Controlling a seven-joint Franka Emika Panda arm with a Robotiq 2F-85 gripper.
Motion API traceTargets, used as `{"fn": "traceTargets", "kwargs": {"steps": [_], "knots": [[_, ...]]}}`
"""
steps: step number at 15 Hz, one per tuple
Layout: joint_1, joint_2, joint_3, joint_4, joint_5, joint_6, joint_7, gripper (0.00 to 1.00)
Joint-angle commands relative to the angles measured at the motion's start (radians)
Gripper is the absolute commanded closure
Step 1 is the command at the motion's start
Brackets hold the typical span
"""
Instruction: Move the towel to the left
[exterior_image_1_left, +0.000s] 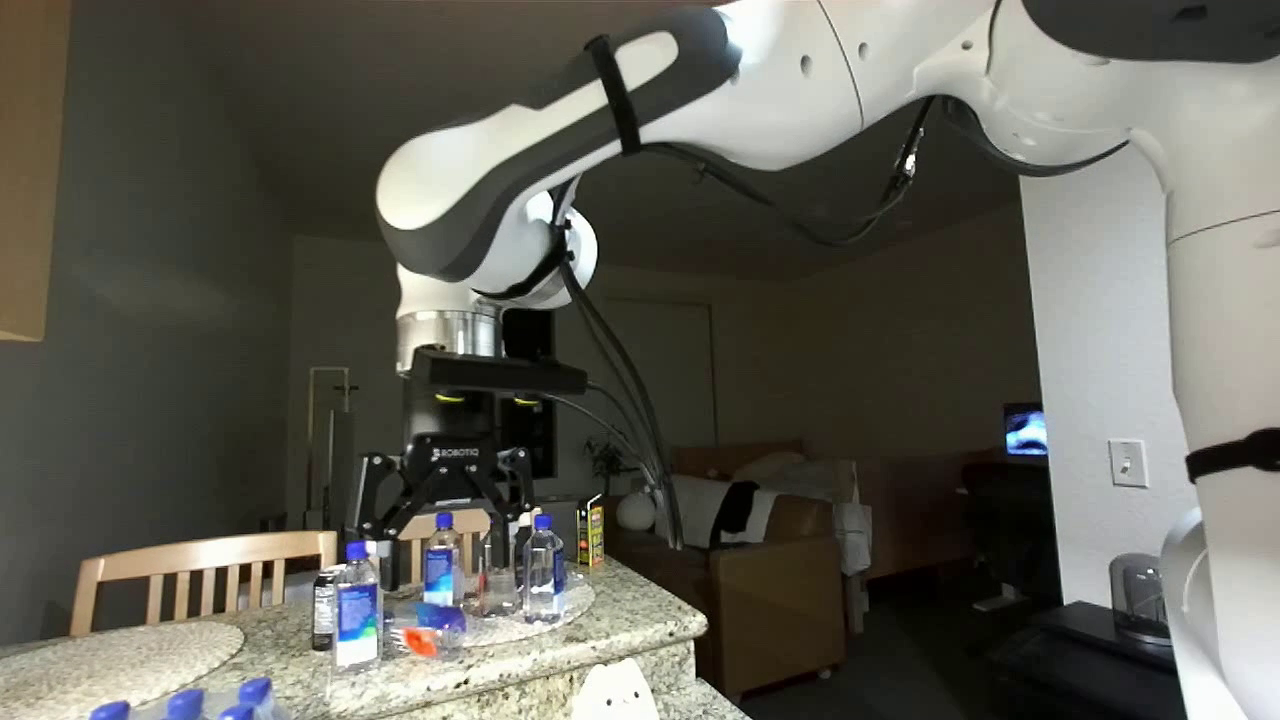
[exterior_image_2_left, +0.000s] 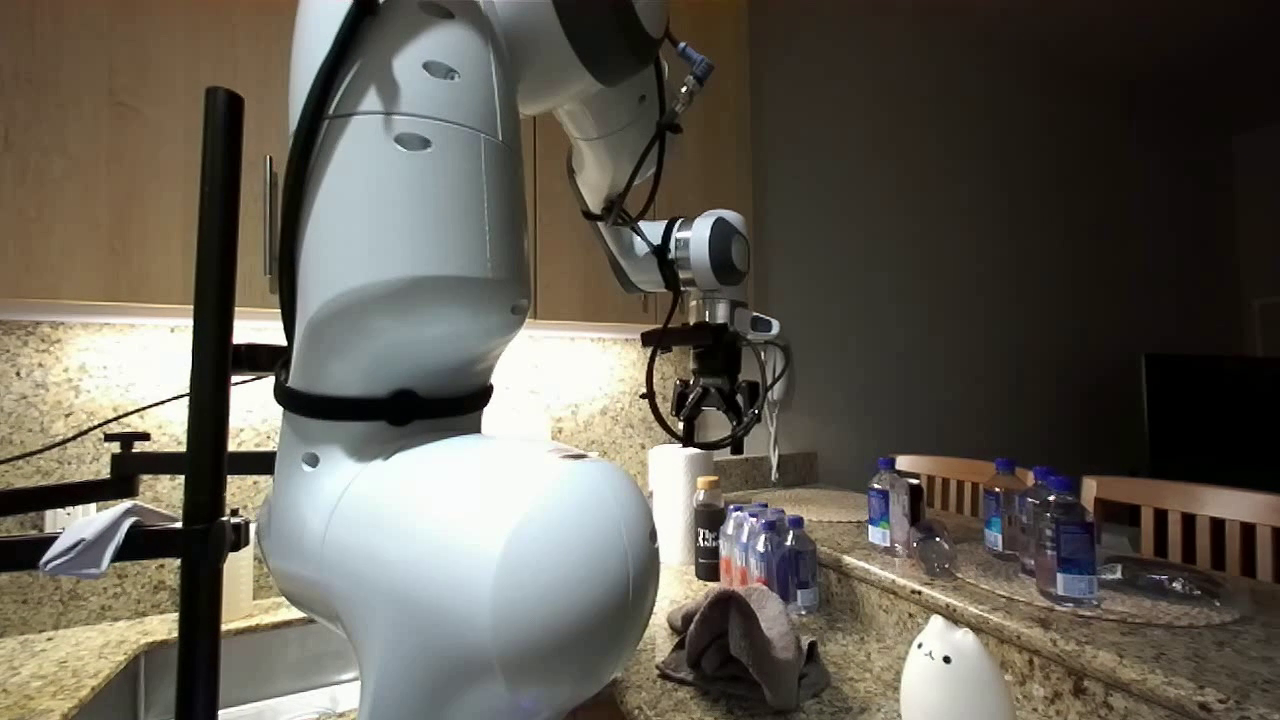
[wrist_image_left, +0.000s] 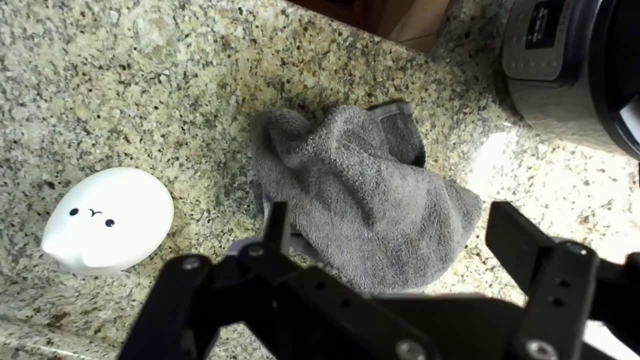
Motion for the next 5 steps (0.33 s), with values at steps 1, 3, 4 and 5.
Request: {"fn": "traceTargets", "kwargs": {"steps": [1,3,4,5], "knots": [[-0.016,0.003,0.007,0.002,0.001,-0.009,-0.014,0.00],[-0.018,0.009,0.003,0.002,0.001,-0.011,-0.025,0.00],[-0.018,0.010,0.004,0.002,0.001,-0.010,-0.025,0.00],[-0.018,0.011,0.004,0.002,0.001,-0.010,-0.025,0.00]]}}
